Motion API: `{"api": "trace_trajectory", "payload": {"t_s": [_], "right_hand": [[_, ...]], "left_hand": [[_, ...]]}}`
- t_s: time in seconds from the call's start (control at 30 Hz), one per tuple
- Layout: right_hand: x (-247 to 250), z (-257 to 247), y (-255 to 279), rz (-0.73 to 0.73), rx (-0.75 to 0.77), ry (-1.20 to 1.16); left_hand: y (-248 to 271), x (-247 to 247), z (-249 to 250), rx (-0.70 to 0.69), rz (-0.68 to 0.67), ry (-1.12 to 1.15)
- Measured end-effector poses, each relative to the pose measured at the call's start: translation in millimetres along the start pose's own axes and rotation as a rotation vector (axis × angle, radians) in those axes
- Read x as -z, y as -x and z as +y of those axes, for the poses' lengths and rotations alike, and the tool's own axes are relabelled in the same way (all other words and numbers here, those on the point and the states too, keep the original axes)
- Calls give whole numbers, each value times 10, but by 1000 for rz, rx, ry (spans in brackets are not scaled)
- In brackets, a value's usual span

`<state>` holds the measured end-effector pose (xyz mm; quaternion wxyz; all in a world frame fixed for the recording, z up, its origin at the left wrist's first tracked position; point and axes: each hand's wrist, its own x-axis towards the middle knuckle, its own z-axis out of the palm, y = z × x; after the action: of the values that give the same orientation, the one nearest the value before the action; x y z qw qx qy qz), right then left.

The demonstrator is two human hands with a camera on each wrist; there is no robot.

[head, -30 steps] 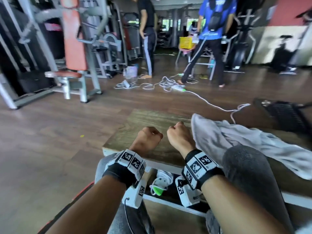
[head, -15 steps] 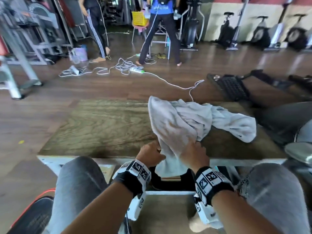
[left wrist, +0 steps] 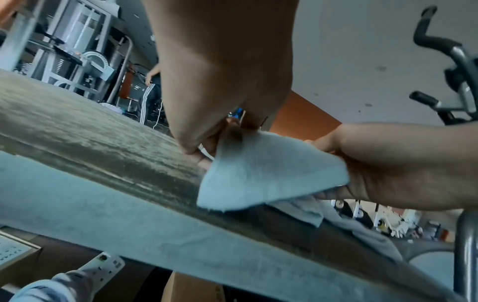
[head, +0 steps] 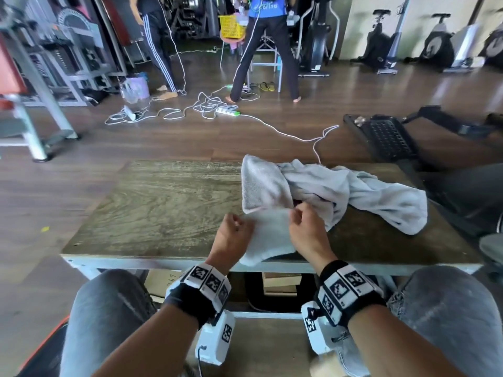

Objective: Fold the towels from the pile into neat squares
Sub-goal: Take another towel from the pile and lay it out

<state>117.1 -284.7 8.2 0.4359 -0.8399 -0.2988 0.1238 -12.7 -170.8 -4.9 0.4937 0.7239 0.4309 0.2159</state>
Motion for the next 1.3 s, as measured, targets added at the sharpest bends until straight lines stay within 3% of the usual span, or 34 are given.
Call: {"api": "trace_trajectory", "payload": {"t_s": [0.07, 0.17, 0.2, 0.27, 0.33, 0.5, 0.6, 0.67, 0.8, 0.93, 1.0, 1.1, 1.17, 1.3], "right_hand": [[-2, -103, -31, 33, 81, -29], [-23, -201, -24, 177, 370, 14], [-48, -215, -33, 140, 450, -2], [-109, -279, 11, -70, 522, -40], [-177, -325, 48, -182, 536, 22], [-29, -466, 142, -122, 567, -15], [138, -486, 113, 55, 565, 4], [278, -550, 110, 91, 503, -31], [520, -692, 185, 78, 454, -23], [606, -850, 360, -49, 489, -140], [603, -896, 407, -86, 538, -23], [637, -926, 413, -24, 505, 124], [690, -900, 374, 34, 475, 118], [794, -883, 422, 71, 425, 91]], "left_hand": [[-14, 86, 73, 24, 43, 124], [-18, 232, 217, 65, 51, 346], [-24, 277, 263, 74, 38, 423], [16, 361, 378, 57, -7, 528], [76, 430, 496, 27, -36, 530], [196, 536, 588, -96, -36, 400], [287, 626, 641, -165, 62, 356], [344, 679, 702, -215, 137, 315], [428, 658, 836, -360, 231, 183], [413, 559, 1035, -454, 313, 80], [403, 493, 1141, -521, 311, -36], [394, 432, 1203, -629, 179, -89], [365, 416, 1160, -669, 111, -124], [277, 397, 1019, -739, 97, -260]]}}
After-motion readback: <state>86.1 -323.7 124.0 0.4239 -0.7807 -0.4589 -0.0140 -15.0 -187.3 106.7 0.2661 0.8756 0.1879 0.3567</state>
